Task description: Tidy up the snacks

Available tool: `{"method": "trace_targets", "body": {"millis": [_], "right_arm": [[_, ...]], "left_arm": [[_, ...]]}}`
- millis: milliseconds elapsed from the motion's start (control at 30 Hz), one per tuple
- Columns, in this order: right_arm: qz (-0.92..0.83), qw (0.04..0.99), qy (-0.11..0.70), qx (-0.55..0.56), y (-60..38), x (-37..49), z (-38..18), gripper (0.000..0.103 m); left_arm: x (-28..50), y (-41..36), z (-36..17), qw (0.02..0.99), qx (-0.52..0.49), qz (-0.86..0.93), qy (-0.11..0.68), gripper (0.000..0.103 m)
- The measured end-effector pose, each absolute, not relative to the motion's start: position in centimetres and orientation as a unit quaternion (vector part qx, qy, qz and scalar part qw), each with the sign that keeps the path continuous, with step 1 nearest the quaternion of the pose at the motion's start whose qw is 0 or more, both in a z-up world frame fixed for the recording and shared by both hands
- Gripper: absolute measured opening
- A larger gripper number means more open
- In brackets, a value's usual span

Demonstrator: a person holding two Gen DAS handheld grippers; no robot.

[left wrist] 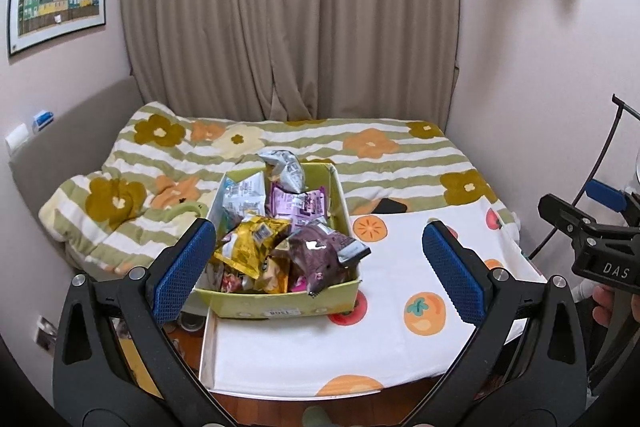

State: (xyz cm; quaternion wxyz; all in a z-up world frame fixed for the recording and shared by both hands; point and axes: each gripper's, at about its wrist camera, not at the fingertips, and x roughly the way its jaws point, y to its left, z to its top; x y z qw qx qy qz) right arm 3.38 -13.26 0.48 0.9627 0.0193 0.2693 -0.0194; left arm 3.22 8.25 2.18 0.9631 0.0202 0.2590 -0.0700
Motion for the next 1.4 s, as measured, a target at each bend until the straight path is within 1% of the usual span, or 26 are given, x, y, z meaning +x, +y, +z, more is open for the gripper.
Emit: {"method": "trace_targets", "body": {"millis": [533, 1400], "right_arm": [[-0.018, 0.964, 0.264, 0.020, -13.9, 2.8, 0.6, 0.103], [-0.025, 0.964, 0.263, 0.017, -14.7, 2.7, 0.5, 0.103]], "left_arm": [[2.4, 6.4, 2.4, 0.966, 0.026, -0.062, 0.251, 0.103], [2.0, 5.9, 2.4, 0.964, 0.026, -0.063, 0.257, 0.103]]}}
